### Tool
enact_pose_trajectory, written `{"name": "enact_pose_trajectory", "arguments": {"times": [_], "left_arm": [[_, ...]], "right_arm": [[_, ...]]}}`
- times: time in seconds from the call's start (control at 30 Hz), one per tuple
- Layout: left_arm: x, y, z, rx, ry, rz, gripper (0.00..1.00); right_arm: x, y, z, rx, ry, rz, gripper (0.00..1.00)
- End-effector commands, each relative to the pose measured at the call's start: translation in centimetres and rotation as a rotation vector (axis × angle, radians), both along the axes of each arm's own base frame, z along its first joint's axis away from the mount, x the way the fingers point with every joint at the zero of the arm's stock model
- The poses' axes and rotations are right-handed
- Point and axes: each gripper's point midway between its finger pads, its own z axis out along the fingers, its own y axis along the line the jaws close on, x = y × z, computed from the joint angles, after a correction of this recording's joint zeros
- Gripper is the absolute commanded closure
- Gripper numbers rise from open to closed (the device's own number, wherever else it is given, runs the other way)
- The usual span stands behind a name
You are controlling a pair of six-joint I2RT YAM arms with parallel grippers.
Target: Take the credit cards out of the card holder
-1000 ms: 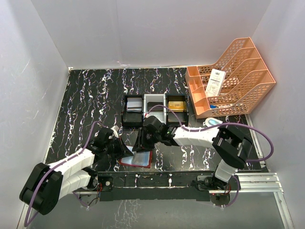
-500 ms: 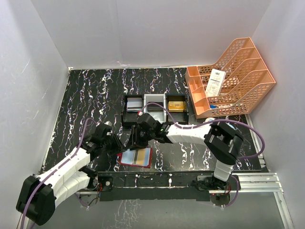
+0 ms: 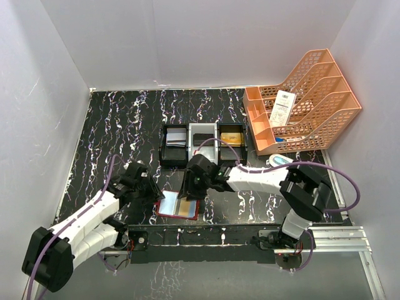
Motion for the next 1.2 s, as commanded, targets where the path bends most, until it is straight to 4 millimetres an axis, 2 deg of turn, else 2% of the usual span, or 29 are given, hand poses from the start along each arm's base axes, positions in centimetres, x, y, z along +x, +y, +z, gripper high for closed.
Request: {"name": "enact_pose_trajectory", "arguments": {"times": [0.0, 0.3, 0.6, 0.93, 1.17], "left_arm": [[-0.5, 0.2, -0.6, 0.008, 0.021, -0.012, 0.61], [-1.3, -0.3, -1.6, -0.016, 0.063, -0.028, 0.61], [-1.8, -0.6, -2.0, -0.041, 0.079, -0.038, 0.7], [-1.9, -0.7, -2.0, -0.047, 0.082, -0.036, 0.79], [-2.0, -1.0, -2.0, -0.065, 0.083, -0.047, 0.8]], "right_arm": [[-0.2, -2.0, 0.2, -0.037, -0.011, -0.062, 0.59], [-0.7, -1.3, -0.8, -0.023, 0.019, -0.03, 0.6], [-0.6, -1.8, -2.2, -0.072, 0.037, -0.049, 0.6], [-0.1, -3.0, -0.5, -0.096, -0.01, -0.086, 0.6], [-0.7, -3.3, -1.4, -0.088, 0.019, -0.086, 0.6]]}}
